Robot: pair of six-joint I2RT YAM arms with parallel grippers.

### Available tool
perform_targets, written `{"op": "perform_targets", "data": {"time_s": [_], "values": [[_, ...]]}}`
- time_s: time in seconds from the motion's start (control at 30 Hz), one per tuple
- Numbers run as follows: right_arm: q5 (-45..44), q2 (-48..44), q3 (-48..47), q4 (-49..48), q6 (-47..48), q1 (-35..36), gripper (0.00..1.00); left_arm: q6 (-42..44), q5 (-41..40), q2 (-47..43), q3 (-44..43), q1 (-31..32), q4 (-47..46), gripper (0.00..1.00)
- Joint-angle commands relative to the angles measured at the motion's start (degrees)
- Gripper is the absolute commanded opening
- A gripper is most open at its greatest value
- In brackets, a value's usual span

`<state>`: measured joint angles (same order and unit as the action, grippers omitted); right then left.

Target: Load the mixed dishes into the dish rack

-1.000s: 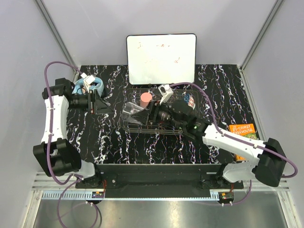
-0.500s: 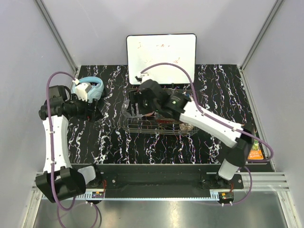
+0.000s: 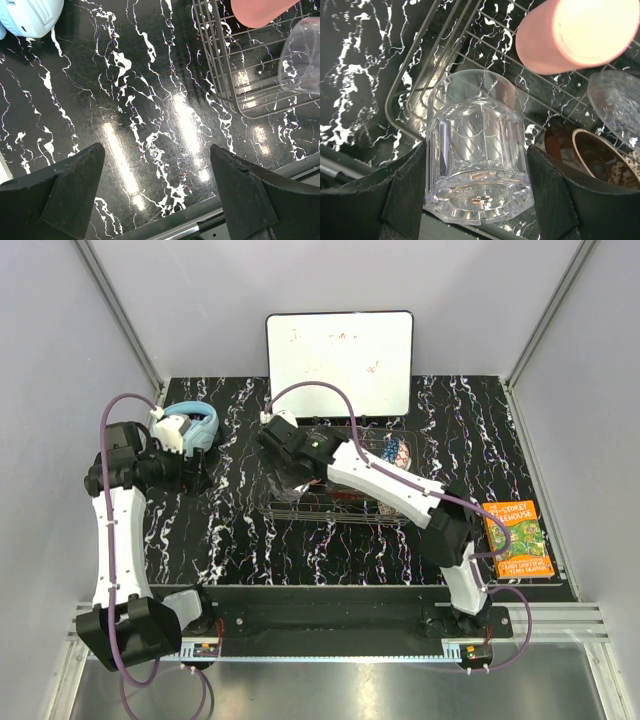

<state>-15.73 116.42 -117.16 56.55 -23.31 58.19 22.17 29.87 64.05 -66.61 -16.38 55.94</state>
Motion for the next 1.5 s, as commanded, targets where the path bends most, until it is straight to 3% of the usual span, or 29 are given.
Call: {"op": "perform_targets", "data": {"time_s": [0.0, 0.27, 0.77, 0.87, 1.0, 1.07, 1.13, 1.2, 1.23, 1.47], "values": [[-2.4, 4.0, -6.6, 2.7, 2.5, 0.3, 0.00, -0.4, -0.3, -1.7, 0.8, -0.1, -2.0, 0.90], [-0.4, 12.8, -12.9, 4.9, 4.2, -1.5, 0.00, 0.7, 0.4, -3.7, 2.0, -0.1, -2.0, 0.90], [3.1, 18.2, -14.4, 6.7, 5.9, -3.8, 0.00, 1.1, 1.3, -4.1, 3.7, -0.2, -2.1, 0.90], [3.9, 19.4, -15.1, 6.9, 6.0, -3.8, 0.13, 1.5, 1.2, -4.1, 4.1, -0.2, -2.2, 0.90], [4.7, 20.4, -15.8, 7.0, 6.3, -3.9, 0.41, 1.4, 1.2, -4.6, 4.5, -0.2, -2.2, 0.90], [4.6, 20.6, -16.0, 7.0, 6.5, -3.9, 0.50, 1.4, 1.7, -5.1, 4.6, -0.1, -2.4, 0.89], [4.7, 20.4, -16.3, 6.9, 6.6, -3.8, 0.71, 1.4, 1.7, -5.4, 4.8, -0.2, -2.5, 0.89], [4.6, 20.2, -16.4, 6.9, 6.7, -3.9, 0.85, 1.4, 1.6, -5.9, 4.9, -0.2, -2.7, 0.89], [4.7, 19.7, -16.4, 6.9, 6.6, -3.9, 1.00, 1.4, 1.7, -5.9, 4.8, -0.2, -2.7, 0.89], [4.6, 16.7, -15.4, 7.0, 6.4, -3.4, 1.00, 1.3, 1.9, -5.5, 5.0, -0.2, -2.7, 0.89]]}}
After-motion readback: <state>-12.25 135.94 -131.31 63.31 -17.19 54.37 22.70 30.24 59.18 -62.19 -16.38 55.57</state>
